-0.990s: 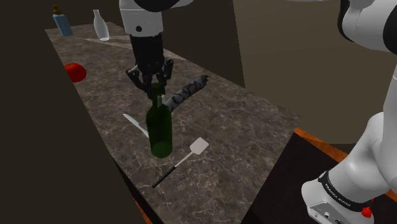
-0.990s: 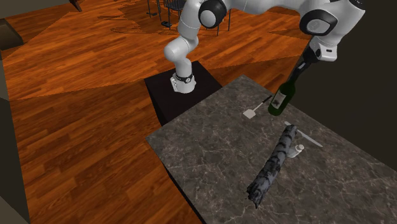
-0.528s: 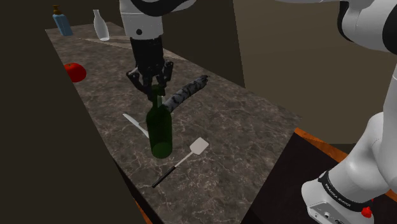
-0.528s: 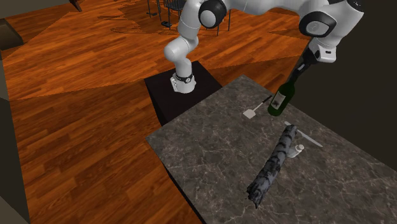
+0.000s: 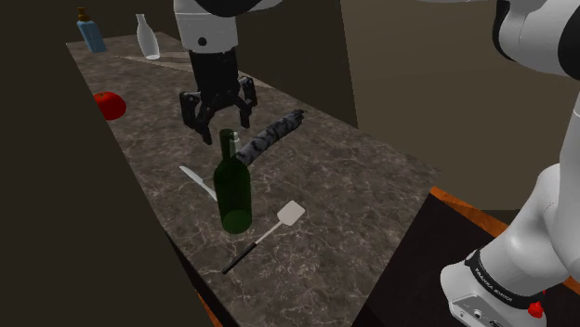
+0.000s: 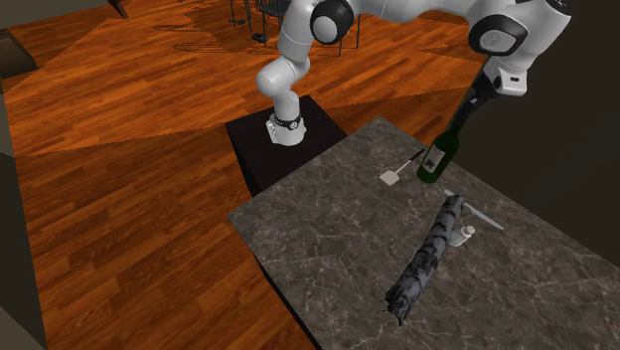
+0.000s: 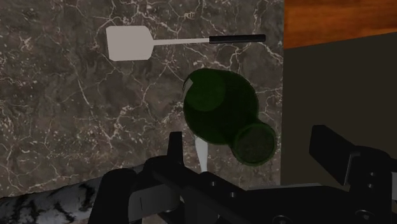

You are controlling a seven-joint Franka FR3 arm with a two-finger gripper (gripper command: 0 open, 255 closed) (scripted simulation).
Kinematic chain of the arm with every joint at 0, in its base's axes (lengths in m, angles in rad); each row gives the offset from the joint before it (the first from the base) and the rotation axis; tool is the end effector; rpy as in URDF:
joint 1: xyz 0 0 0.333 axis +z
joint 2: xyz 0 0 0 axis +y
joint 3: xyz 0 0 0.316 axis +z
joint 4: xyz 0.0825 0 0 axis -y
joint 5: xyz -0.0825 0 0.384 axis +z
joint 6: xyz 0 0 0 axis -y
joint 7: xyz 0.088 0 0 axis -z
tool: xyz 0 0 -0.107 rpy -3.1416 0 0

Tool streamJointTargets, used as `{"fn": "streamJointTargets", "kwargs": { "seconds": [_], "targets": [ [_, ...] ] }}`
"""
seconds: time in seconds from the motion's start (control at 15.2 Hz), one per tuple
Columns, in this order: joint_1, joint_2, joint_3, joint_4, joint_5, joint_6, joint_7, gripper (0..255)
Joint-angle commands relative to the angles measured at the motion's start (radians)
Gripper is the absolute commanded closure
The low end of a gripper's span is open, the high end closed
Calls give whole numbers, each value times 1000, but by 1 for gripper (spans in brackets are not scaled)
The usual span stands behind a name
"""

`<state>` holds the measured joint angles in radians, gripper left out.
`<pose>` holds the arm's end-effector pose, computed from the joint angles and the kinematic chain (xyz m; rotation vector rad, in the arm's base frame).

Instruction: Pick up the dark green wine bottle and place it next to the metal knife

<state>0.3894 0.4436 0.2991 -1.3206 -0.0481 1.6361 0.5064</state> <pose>0.5467 0.3948 0.4828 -3.1183 -0.2617 0.2122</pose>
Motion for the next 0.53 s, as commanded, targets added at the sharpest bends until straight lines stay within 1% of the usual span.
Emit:
{"fn": "streamJointTargets", "kwargs": {
  "seconds": [0.0,0.13,0.46],
  "targets": [
    [5,16,0,74,-4,-59,1,0],
    [15,42,-1,174,-10,-133,2,0],
    [15,42,-1,174,-10,-133,2,0]
  ]
}}
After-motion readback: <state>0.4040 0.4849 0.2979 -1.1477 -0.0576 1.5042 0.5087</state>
